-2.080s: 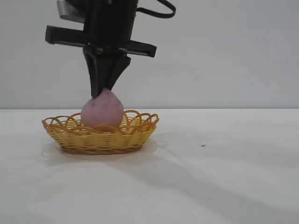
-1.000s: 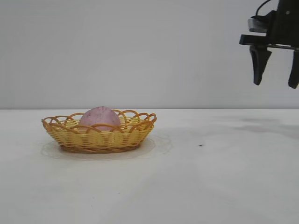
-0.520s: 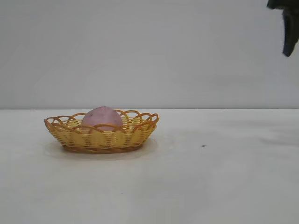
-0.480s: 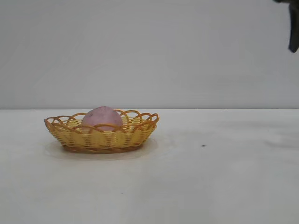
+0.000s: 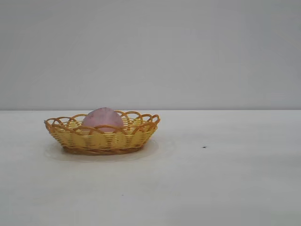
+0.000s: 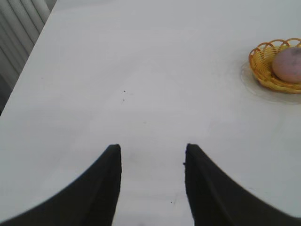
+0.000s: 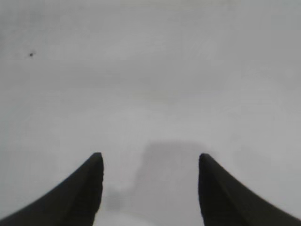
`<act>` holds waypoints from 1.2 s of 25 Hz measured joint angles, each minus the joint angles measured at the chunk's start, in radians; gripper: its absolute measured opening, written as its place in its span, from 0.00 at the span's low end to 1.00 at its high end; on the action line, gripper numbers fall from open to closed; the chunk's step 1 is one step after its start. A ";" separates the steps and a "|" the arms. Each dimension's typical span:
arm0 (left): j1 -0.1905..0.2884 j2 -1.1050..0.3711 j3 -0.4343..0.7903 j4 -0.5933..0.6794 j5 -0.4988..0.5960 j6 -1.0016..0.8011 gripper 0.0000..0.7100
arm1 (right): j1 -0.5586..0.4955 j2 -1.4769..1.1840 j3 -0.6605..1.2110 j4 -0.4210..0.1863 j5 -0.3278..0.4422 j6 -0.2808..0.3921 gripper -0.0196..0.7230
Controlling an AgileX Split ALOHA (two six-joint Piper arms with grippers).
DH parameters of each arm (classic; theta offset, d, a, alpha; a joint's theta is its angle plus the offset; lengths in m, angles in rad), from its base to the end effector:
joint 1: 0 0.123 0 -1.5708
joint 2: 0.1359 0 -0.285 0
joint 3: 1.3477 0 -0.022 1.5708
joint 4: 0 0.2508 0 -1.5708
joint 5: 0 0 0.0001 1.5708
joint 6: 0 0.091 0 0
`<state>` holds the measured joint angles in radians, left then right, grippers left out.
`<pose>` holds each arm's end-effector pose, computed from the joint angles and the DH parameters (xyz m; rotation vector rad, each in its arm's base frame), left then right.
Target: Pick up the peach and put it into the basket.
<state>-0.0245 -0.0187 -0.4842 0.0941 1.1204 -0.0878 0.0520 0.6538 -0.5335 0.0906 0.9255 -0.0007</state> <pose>-0.0085 0.0079 0.2683 -0.0743 2.0963 0.0459 0.1025 0.0119 0.2648 -0.0266 2.5289 0.1338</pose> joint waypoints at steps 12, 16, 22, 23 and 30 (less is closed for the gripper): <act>0.000 0.000 0.000 0.000 0.000 0.000 0.38 | 0.000 -0.525 0.035 -0.029 0.201 0.002 0.59; 0.000 0.000 0.000 0.000 0.000 0.000 0.38 | 0.000 -0.625 0.035 -0.029 0.203 0.002 0.59; 0.000 0.000 0.000 0.000 0.000 0.000 0.38 | 0.000 -0.671 0.040 -0.031 0.210 0.003 0.59; 0.000 0.000 0.000 0.000 0.000 0.000 0.38 | 0.000 -0.671 0.043 -0.031 0.210 0.003 0.59; 0.000 0.000 0.000 0.000 0.000 0.000 0.38 | 0.000 -0.671 0.044 -0.031 0.212 0.003 0.59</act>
